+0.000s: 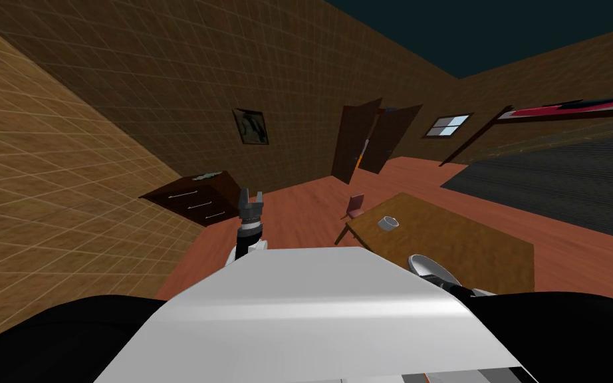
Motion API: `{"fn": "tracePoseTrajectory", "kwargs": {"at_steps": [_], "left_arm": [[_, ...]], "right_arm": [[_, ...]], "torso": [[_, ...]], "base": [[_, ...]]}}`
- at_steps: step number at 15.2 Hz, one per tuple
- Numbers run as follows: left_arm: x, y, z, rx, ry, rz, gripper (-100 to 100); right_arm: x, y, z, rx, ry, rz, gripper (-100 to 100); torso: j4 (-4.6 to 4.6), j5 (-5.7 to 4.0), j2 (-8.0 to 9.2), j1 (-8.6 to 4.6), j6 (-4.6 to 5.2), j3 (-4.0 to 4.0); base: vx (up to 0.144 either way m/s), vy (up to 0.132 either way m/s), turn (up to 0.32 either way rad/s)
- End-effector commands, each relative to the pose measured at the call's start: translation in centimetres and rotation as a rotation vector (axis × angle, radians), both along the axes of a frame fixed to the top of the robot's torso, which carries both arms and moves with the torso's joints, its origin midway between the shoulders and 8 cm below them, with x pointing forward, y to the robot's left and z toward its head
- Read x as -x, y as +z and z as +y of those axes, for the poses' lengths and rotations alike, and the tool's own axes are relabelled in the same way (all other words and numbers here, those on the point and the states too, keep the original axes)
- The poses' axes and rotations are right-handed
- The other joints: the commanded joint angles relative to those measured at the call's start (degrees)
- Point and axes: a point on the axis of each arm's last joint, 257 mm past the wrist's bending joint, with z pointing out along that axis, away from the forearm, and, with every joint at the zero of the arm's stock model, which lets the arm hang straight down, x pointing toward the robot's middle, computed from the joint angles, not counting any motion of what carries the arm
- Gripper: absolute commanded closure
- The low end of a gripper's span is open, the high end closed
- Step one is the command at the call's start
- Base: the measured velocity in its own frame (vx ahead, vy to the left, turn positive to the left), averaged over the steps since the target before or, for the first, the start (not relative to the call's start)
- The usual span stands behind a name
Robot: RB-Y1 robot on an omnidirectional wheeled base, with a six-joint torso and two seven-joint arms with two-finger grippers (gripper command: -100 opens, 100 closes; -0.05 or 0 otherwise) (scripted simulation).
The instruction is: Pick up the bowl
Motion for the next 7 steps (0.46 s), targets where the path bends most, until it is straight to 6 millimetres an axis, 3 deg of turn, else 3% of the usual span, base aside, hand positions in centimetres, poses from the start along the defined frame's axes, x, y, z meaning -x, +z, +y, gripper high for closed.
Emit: {"fn": "tracePoseTrajectory", "kwargs": {"at_steps": [1, 5, 7], "left_arm": [[0.0, 0.0, 0.0, 0.000, 0.000, 0.000, 0], [0.0, 0.0, 0.0, 0.000, 0.000, 0.000, 0], [0.0, 0.0, 0.0, 0.000, 0.000, 0.000, 0]], "right_arm": [[0.0, 0.0, 0.0, 0.000, 0.000, 0.000, 100], [-0.4, 2.0, -1.4, 0.000, 0.017, -0.001, 100], [-0.5, 1.8, -1.2, -0.002, 0.015, -0.002, 100]], "torso": [[0.00, 0.00, 0.00, 0.00, 0.00, 0.00], [-0.03, 0.12, -0.02, 0.36, 0.02, -0.02], [-0.04, 0.20, -0.04, 0.46, 0.02, -0.04]], "base": [[0.000, 0.000, 0.000], [0.011, 0.072, -0.072], [0.012, 0.065, -0.046]]}}
